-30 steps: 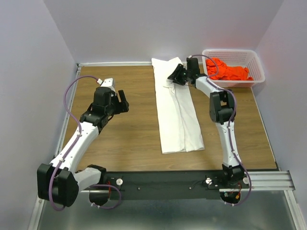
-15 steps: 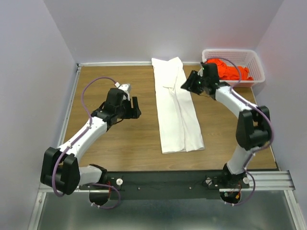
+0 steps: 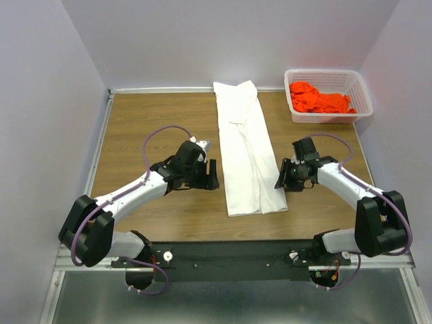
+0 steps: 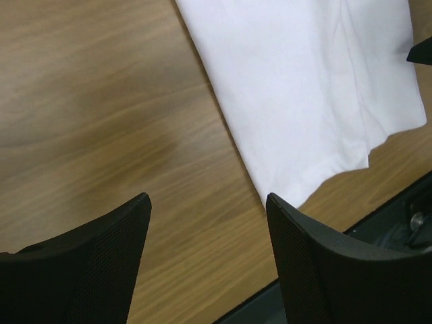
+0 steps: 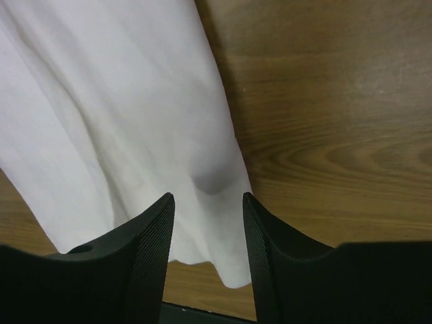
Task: Fold and stack the t-shirts
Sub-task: Fold the tshirt
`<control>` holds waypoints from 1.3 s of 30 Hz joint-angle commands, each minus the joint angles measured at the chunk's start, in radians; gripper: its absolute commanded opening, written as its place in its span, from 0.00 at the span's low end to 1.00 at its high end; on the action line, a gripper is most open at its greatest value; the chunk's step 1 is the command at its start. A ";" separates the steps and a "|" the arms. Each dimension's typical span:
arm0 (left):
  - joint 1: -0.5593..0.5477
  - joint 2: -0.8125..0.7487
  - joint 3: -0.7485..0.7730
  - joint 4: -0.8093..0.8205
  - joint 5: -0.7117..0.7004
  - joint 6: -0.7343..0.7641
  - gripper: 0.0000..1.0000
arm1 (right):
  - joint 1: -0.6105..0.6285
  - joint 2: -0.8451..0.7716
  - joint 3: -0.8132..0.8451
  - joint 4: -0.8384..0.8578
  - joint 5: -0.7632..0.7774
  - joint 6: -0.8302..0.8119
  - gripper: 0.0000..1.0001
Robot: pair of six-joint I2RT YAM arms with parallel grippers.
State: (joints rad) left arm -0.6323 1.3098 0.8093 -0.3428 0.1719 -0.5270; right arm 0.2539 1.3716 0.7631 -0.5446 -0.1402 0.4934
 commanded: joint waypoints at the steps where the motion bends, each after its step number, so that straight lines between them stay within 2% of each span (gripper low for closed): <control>1: -0.084 0.048 -0.016 -0.025 -0.026 -0.158 0.77 | -0.002 -0.048 -0.054 -0.041 -0.050 -0.010 0.51; 7: -0.205 0.140 0.060 -0.096 -0.104 -0.228 0.77 | -0.001 -0.066 -0.064 -0.052 -0.018 0.030 0.39; 14: -0.251 0.192 0.137 -0.128 -0.149 -0.243 0.77 | -0.001 -0.173 -0.025 -0.049 -0.074 0.050 0.38; 20: -0.262 0.250 0.160 -0.125 -0.144 -0.226 0.76 | -0.002 -0.143 -0.090 -0.042 -0.125 0.070 0.38; 26: -0.273 0.295 0.200 -0.134 -0.144 -0.206 0.62 | 0.001 -0.115 -0.160 0.056 -0.251 0.096 0.34; 28: -0.274 0.304 0.206 -0.142 -0.144 -0.202 0.61 | 0.002 -0.100 -0.180 0.084 -0.286 0.097 0.34; 31: -0.276 0.305 0.212 -0.156 -0.153 -0.192 0.59 | 0.036 -0.059 -0.214 0.127 -0.312 0.112 0.34; 39: -0.276 0.292 0.205 -0.180 -0.164 -0.185 0.59 | 0.241 0.052 -0.266 0.305 -0.285 0.253 0.34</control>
State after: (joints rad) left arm -0.9009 1.6051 1.0031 -0.4946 0.0372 -0.7250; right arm 0.4114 1.3518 0.5358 -0.3340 -0.4431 0.6773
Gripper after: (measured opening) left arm 0.592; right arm 0.336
